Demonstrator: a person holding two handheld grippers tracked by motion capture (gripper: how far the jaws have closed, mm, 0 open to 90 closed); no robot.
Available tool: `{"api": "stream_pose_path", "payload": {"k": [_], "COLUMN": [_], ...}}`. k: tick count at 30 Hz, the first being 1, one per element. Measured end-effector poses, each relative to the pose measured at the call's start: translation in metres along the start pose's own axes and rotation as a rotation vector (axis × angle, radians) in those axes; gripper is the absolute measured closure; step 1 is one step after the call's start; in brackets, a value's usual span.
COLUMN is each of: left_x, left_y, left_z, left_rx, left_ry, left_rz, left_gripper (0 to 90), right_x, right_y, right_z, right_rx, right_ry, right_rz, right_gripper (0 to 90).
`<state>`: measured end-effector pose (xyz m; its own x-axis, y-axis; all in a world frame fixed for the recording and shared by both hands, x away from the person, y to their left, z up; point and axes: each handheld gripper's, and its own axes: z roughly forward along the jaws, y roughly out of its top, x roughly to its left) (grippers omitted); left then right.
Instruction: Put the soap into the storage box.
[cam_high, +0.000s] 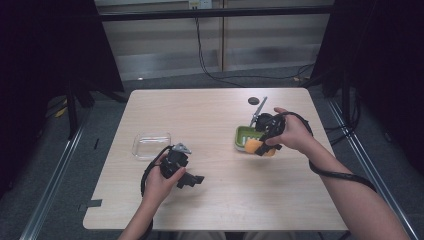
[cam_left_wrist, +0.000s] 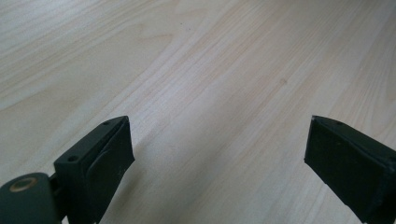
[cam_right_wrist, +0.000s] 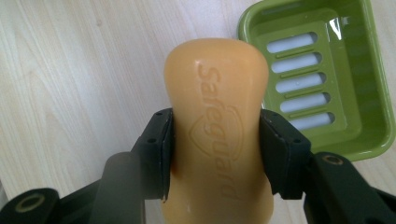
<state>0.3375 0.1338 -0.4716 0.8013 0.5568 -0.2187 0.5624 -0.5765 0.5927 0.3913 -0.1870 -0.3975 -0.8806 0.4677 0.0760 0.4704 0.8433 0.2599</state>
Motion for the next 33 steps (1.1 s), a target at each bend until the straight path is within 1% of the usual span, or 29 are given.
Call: {"api": "stream_pose_path", "payload": {"k": [6, 7, 8, 10, 13, 14, 21, 24, 26, 27, 29, 30, 31, 33], "left_x": [0.0, 0.0, 0.001, 0.001, 0.001, 0.001, 0.002, 0.002, 0.002, 0.002, 0.002, 0.002, 0.002, 0.002], "left_y": [0.0, 0.0, 0.0, -0.001, -0.001, -0.001, -0.002, -0.002, -0.002, -0.002, -0.002, -0.002, -0.002, -0.002], "left_z": [0.001, 0.001, 0.0, 0.001, 0.001, 0.001, 0.001, 0.001, 0.001, 0.001, 0.001, 0.001, 0.001, 0.001], "left_rx": [-0.002, -0.002, 0.001, -0.002, 0.0, 0.0, 0.003, 0.008, 0.0, 0.0, -0.001, 0.002, 0.003, 0.002], "left_ry": [0.002, 0.002, 0.003, 0.004, 0.001, 0.001, 0.002, 0.004, 0.007, 0.007, 0.007, 0.006, 0.006, 0.003], "left_rz": [-0.003, -0.003, -0.004, -0.006, -0.006, -0.006, -0.002, 0.001, -0.008, -0.009, -0.009, -0.005, 0.0, -0.003], "left_gripper": [7.7, 7.7, 7.7, 7.7, 7.7, 7.7, 7.7, 7.7, 7.7, 7.7, 7.7, 7.7, 7.7, 7.7], "right_x": [-0.004, -0.005, -0.006, -0.006, -0.009, -0.009, -0.012, -0.014, -0.015, -0.016, -0.017, -0.018, -0.019, -0.019], "right_y": [0.001, 0.001, 0.001, 0.001, 0.001, 0.001, 0.002, 0.002, 0.002, 0.002, 0.002, 0.002, 0.003, 0.003], "right_z": [0.0, 0.001, 0.001, 0.001, 0.002, 0.002, 0.004, 0.005, 0.006, 0.006, 0.006, 0.006, 0.007, 0.007], "right_rx": [0.004, -0.005, 0.0, -0.011, -0.006, -0.007, 0.008, 0.01, 0.011, 0.011, 0.005, 0.01, 0.011, 0.014], "right_ry": [-0.002, -0.014, -0.003, -0.017, -0.013, -0.018, -0.023, -0.016, -0.025, -0.017, -0.021, -0.016, -0.029, -0.028], "right_rz": [0.011, 0.008, 0.009, 0.019, 0.012, 0.009, 0.021, 0.014, 0.023, 0.016, 0.025, 0.018, 0.023, 0.029], "right_gripper": [49.9, 49.9, 49.9, 49.9, 49.9, 49.9, 49.9, 49.9, 49.9, 49.9, 49.9, 49.9, 49.9, 49.9]}}
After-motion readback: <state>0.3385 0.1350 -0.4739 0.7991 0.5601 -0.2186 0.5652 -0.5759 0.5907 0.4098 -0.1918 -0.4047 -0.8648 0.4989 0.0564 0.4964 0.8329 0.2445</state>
